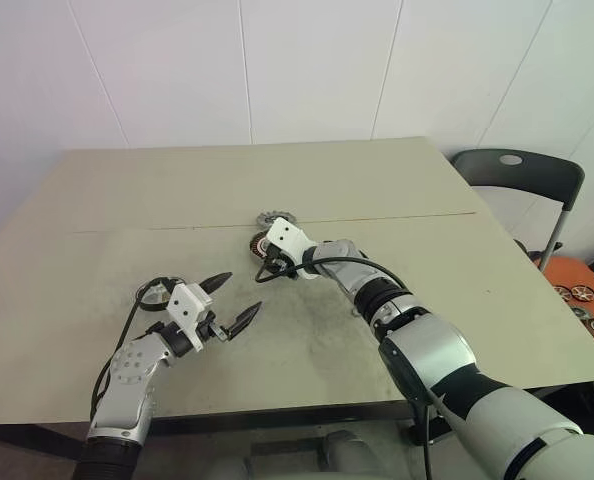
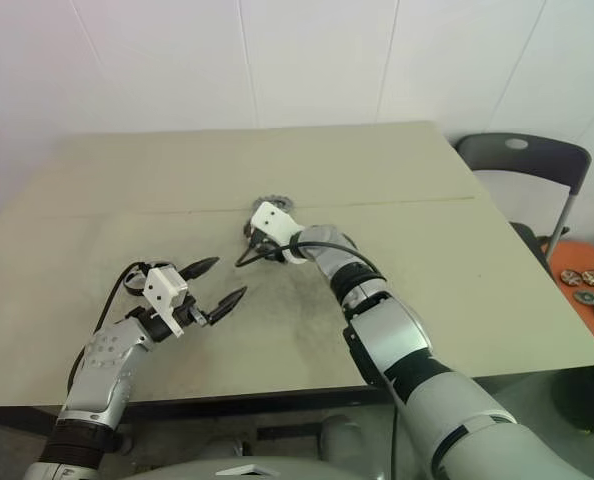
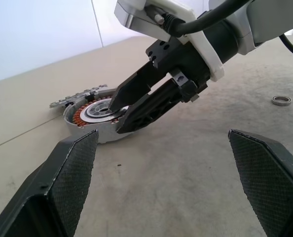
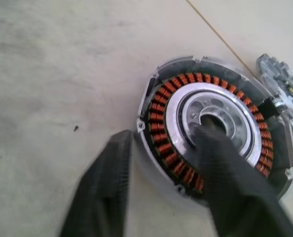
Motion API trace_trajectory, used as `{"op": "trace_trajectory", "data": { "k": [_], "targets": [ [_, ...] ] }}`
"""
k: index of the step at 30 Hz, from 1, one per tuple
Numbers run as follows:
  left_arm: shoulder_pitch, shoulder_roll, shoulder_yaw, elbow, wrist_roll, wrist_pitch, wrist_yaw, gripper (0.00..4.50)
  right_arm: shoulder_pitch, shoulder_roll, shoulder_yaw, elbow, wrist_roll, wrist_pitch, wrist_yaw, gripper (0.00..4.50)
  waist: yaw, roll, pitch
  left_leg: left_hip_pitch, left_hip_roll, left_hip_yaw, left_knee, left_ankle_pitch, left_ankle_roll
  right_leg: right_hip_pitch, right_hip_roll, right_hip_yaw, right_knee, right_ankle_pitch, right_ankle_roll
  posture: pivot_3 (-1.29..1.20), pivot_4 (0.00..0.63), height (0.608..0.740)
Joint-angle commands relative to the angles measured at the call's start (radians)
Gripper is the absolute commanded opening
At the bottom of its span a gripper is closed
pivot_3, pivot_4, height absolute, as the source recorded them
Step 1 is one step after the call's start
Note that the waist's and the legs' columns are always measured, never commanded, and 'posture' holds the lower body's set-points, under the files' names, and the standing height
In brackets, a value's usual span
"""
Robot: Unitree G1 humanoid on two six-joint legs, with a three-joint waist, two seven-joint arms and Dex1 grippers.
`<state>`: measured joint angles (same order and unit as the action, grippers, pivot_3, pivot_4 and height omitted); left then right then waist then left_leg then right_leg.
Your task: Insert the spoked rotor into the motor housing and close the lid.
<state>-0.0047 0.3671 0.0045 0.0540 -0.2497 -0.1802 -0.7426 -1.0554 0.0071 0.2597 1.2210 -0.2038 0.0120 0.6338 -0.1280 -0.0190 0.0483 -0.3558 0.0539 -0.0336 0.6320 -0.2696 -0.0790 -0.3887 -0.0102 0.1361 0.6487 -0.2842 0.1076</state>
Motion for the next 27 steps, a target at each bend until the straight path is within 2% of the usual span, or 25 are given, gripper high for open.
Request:
{"op": "trace_trajectory", "data": {
  "k": [1,10,15,23,27],
  "targets": [
    [-0.01,-0.002,0.001,-0.038,-0.002,-0.016,0.007,4.5,0.027,-0.013,0.036,0.036,-0.053,-0.007,-0.016,1.02,0.0,0.0,0.0,0.0,0.0,0.0,0.0,0.0,0.0,0.0,0.0,0.0,0.0,0.0,0.0,0.0,0.0,0.74],
    [-0.02,-0.001,-0.003,-0.034,0.0,-0.013,0.009,4.5,0.041,-0.015,0.046,0.023,-0.068,-0.022,0.024,1.02,0.001,0.001,-0.001,0.0,0.0,0.0,0.001,0.0,0.0,0.001,0.0,0.0,0.0,0.0,0.0,0.0,0.0,0.74],
    [-0.027,0.001,-0.004,-0.025,0.002,-0.015,0.006,4.5,0.05,-0.015,0.036,0.012,-0.059,-0.019,0.054,0.01,0.002,0.001,-0.001,0.0,0.0,-0.001,0.001,0.0,0.0,0.001,0.0,0.0,0.0,0.0,0.0,0.0,0.0,0.74],
    [-0.036,0.003,-0.008,-0.021,0.005,-0.015,0.008,4.5,0.041,-0.013,0.018,0.009,-0.049,-0.015,0.041,0.01,0.002,0.001,-0.001,0.0,-0.001,-0.001,0.001,0.0,0.0,0.001,0.0,0.0,0.0,0.0,0.0,0.0,0.0,0.74],
    [-0.03,0.008,-0.002,-0.026,0.003,-0.015,0.007,4.5,0.032,-0.015,-0.006,-0.011,-0.022,-0.009,0.086,0.01,0.002,0.002,-0.001,0.0,-0.001,-0.001,0.001,0.0,0.0,0.001,0.0,0.0,0.0,0.0,0.0,0.0,0.0,0.74]
  ]
}}
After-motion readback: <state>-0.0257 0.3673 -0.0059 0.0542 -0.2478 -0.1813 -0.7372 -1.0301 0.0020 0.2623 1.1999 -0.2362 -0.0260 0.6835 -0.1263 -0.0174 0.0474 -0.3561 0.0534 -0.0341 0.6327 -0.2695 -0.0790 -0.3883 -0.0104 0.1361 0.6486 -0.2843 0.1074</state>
